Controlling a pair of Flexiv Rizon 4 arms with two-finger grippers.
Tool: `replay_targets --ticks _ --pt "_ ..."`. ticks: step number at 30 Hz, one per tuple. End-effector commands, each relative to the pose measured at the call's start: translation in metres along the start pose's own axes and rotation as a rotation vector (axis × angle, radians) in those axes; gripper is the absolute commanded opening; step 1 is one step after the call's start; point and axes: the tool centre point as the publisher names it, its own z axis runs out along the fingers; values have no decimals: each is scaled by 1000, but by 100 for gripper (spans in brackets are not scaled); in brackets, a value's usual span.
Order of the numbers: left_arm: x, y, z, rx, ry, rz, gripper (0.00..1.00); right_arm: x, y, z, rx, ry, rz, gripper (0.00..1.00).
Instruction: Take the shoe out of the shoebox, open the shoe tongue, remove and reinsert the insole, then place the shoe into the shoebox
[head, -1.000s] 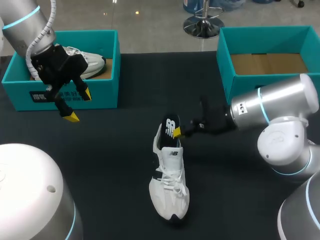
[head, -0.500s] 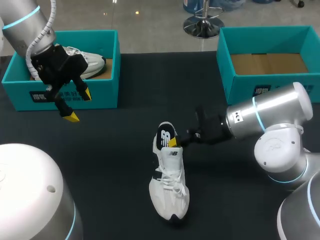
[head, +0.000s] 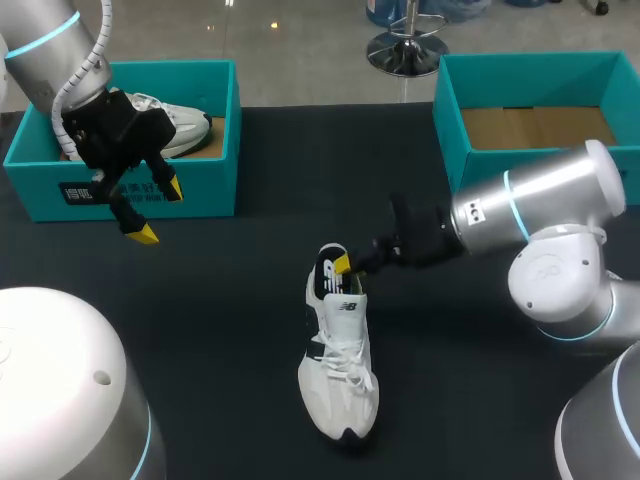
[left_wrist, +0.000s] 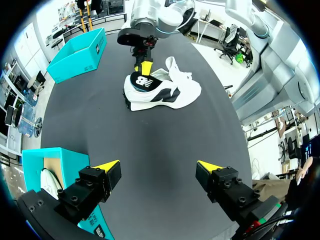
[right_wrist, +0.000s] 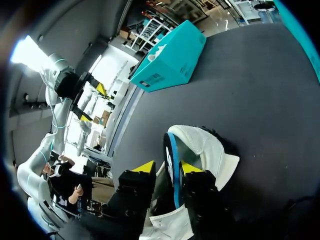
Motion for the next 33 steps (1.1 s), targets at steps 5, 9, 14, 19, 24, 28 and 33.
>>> replay_targets --ticks 5,9,14,19,24,28,33 --pt "1 0 0 -2 0 0 100 2 7 4 16 -14 -2 0" --pt "1 0 0 -2 0 0 100 1 1 4 22 -15 5 0" --pt "1 0 0 -2 0 0 100 -1 -11 11 33 -10 32 0" --pt "1 0 0 -2 0 0 100 -2 -24 17 42 0 56 0" --pt "1 0 0 -2 0 0 100 -3 -31 19 50 4 73 0" --pt "1 0 0 -2 0 0 100 -5 -34 18 61 -3 86 0" --pt "1 0 0 -2 0 0 100 -8 -33 13 58 -20 91 0"
